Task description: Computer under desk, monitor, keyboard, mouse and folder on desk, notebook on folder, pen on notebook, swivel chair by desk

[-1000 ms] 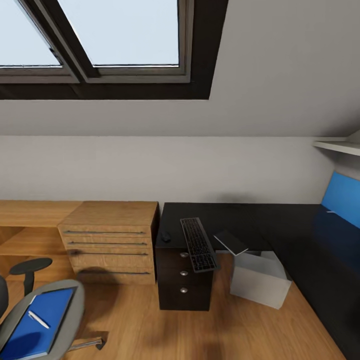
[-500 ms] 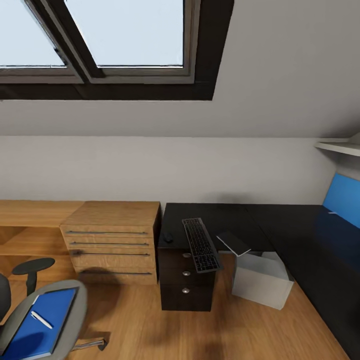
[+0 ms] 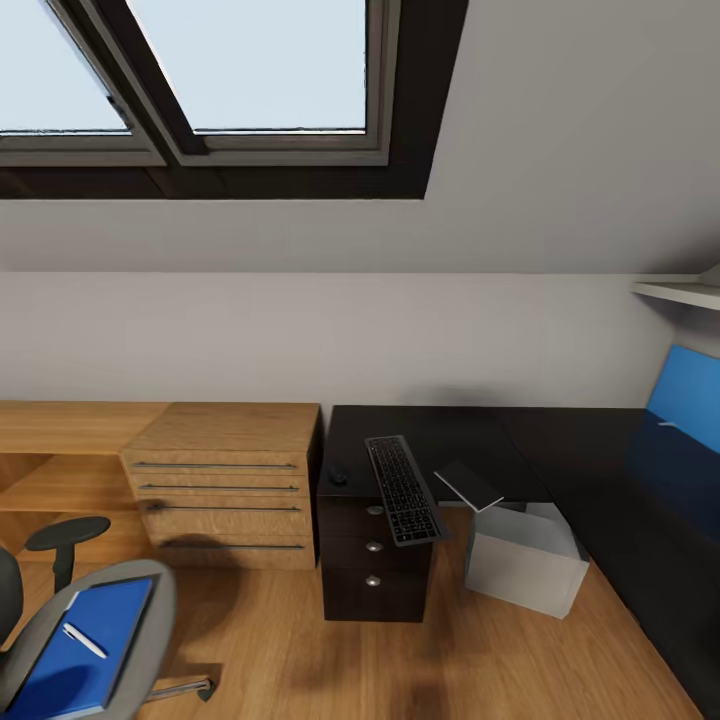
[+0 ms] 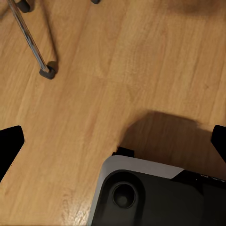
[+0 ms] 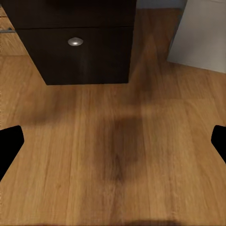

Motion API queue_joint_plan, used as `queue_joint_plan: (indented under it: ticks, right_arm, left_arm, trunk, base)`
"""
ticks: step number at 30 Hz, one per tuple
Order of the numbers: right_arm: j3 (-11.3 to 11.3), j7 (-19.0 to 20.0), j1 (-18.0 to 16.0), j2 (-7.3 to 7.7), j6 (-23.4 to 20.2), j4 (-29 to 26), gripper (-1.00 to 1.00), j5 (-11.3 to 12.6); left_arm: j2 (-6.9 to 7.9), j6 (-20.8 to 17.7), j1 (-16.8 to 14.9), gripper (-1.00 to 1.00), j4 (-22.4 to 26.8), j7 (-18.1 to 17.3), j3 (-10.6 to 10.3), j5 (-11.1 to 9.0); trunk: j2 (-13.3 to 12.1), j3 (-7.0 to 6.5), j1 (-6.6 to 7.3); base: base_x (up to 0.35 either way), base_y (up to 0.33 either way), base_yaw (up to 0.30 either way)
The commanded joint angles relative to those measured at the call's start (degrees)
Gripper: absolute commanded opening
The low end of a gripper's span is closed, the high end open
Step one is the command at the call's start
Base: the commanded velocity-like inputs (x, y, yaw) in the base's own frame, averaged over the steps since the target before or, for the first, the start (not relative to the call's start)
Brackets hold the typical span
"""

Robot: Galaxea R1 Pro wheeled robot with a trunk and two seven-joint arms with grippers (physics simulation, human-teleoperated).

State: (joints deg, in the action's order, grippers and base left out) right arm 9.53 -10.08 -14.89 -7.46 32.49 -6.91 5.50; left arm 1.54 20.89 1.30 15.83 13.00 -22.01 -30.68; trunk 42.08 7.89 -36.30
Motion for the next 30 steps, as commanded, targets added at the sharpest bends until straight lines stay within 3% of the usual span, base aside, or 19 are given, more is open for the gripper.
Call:
queue_joint_plan:
  ticks: [1, 13, 18, 19, 30]
  right_arm:
    - [0.5, -0.2, -0.1, -0.01, 0.2, 0.1, 1.00, 0.6]
    - [0.5, -0.2, -0.1, -0.01, 0.3, 0.1, 1.00, 0.7]
    - [0.5, -0.2, -0.1, -0.01, 0.3, 0.1, 1.00, 0.7]
    - [0.5, -0.2, -0.1, -0.01, 0.3, 0.1, 1.00, 0.7]
    - [0.5, -0.2, -0.1, -0.01, 0.2, 0.1, 1.00, 0.7]
  left_arm:
    - [0.05, 0.0, 0.0, 1.00, 0.2, 0.4, -0.5, -0.3]
    - [0.05, 0.0, 0.0, 1.00, 0.2, 0.4, -0.5, -0.3]
    - [0.11, 2.7, 0.0, 1.00, 0.5, 0.6, -0.3, -0.5]
    - [-0.13, 4.0, 0.0, 1.00, 0.6, 0.9, -0.2, -0.7]
    - [-1.30, 2.7, 0.0, 1.00, 0.4, 1.2, -0.2, -0.8]
  trunk:
    - [0.1, 0.08, -0.02]
    - [0.1, 0.08, -0.02]
    - [0.1, 0.08, -0.02]
    - [0.5, 0.26, -0.24]
    - [4.9, 2.23, -2.65]
  base:
    - [0.000, 0.193, 0.000]
    - [0.009, 0.079, -0.046]
    - [0.000, 0.000, -0.011]
    - [0.000, 0.000, 0.000]
    - [0.000, 0.000, 0.000]
